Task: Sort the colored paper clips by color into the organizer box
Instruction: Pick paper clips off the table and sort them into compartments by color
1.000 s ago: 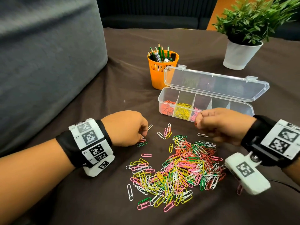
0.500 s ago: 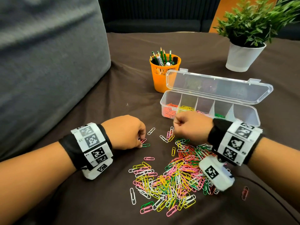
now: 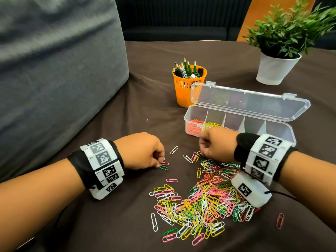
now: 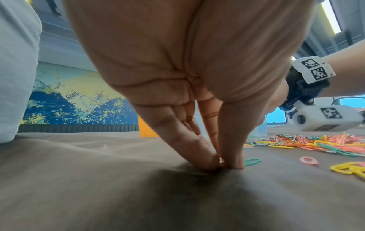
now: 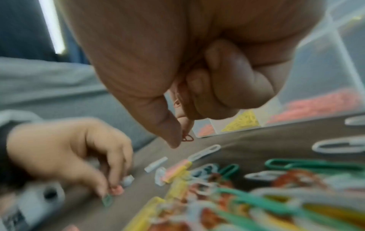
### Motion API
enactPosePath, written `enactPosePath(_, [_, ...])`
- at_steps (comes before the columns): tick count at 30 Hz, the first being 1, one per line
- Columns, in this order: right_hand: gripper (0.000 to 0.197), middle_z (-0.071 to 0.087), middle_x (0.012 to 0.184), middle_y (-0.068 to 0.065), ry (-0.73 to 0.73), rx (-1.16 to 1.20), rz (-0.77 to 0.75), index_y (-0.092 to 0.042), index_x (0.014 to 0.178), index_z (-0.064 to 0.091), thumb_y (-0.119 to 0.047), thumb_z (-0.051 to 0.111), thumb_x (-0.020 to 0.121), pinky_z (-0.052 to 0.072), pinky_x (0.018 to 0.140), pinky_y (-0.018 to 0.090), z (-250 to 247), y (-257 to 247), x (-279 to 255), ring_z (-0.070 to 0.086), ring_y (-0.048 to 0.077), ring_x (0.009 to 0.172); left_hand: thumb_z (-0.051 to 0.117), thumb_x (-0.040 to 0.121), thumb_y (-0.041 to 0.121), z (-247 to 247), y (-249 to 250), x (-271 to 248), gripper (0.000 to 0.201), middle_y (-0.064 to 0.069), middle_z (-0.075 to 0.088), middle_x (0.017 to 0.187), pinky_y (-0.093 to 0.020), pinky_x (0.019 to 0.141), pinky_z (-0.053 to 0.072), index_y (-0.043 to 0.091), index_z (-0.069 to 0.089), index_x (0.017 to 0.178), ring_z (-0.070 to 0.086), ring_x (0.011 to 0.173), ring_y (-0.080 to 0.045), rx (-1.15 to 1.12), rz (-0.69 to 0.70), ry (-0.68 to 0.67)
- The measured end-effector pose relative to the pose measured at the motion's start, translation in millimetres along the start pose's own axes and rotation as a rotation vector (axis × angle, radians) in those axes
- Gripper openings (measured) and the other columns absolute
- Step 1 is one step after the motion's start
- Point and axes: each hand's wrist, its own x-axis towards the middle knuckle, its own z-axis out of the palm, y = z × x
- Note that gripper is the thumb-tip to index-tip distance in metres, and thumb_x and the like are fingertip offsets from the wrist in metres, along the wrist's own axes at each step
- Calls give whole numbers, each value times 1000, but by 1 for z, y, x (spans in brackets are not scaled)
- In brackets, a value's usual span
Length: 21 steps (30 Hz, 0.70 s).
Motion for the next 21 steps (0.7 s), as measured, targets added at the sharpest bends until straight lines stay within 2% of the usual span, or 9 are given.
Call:
enactPosePath(1, [10, 61, 71, 1, 2, 118, 28, -14, 74, 60, -17, 58, 84, 40, 55, 23, -2, 3, -2, 55, 18, 66, 73, 84, 30, 0, -2, -1, 11, 10, 69, 90, -23, 72, 49, 33, 70, 94, 63, 75, 0, -18, 0, -8])
enactPosePath(3, [9, 48, 59, 1, -39, 565, 150, -15, 73, 55, -19, 57, 82, 32, 44, 21, -6, 6, -9, 42, 17, 49, 72, 84, 25, 0, -7, -4, 14, 11, 70, 91, -27, 77, 53, 32, 69, 96, 64, 75, 2, -32, -4, -12])
enactPosePath(6, [12, 42, 61, 4, -113, 1237, 261, -13, 75, 45, -12, 43, 87, 18, 38, 14, -15, 12, -20, 30, 12, 43, 69, 85, 23, 0, -8, -7, 17, 12, 66, 97, -28, 81, 52, 33, 69, 99, 60, 75, 3, 12, 25, -8])
enactPosePath(10, [13, 46, 66, 8, -131, 1528, 242, -15, 73, 42, -9, 38, 84, 21, 37, 17, -17, 14, -35, 28, 13, 48, 68, 89, 32, 0, -7, -10, 13, 11, 59, 103, -27, 78, 48, 34, 71, 101, 49, 70, 2, 125, 82, 27])
enactPosePath(13, [9, 44, 66, 7, -144, 1631, 233, -14, 73, 41, -7, 40, 79, 20, 37, 19, -10, 11, -45, 28, 12, 47, 65, 89, 31, 2, -9, -13, 14, 11, 62, 102, -28, 81, 49, 34, 73, 101, 57, 83, -3, 136, 106, 57])
enactPosePath(15, [8, 44, 66, 7, -153, 1702, 213, -13, 73, 41, -7, 42, 77, 21, 37, 20, -5, 10, -50, 29, 12, 46, 66, 88, 31, 3, -8, -14, 11, 13, 63, 97, -27, 77, 49, 33, 74, 96, 59, 80, -2, 101, 82, 68])
enactPosePath(16, [8, 44, 66, 7, -149, 1742, 202, -13, 74, 41, -7, 45, 75, 22, 36, 19, -3, 10, -53, 30, 12, 46, 69, 87, 30, 2, -7, -14, 8, 12, 65, 93, -25, 74, 50, 32, 74, 92, 59, 75, -1, 13, 49, 84])
enactPosePath(18, [15, 47, 67, 8, -141, 1833, 171, -13, 73, 45, -5, 56, 65, 28, 35, 20, 2, 12, -58, 34, 12, 46, 73, 86, 21, 0, -3, -14, 4, 4, 71, 81, -25, 65, 52, 24, 76, 85, 62, 66, -2, -363, -51, 110])
enactPosePath(21, [21, 50, 68, 10, -63, 1922, 147, -10, 68, 48, -3, 62, 55, 32, 35, 20, 4, 15, -64, 38, 12, 46, 71, 87, 1, -8, 15, -14, 5, -8, 70, 68, -24, 54, 53, 6, 72, 86, 67, 63, -13, -892, -114, 103])
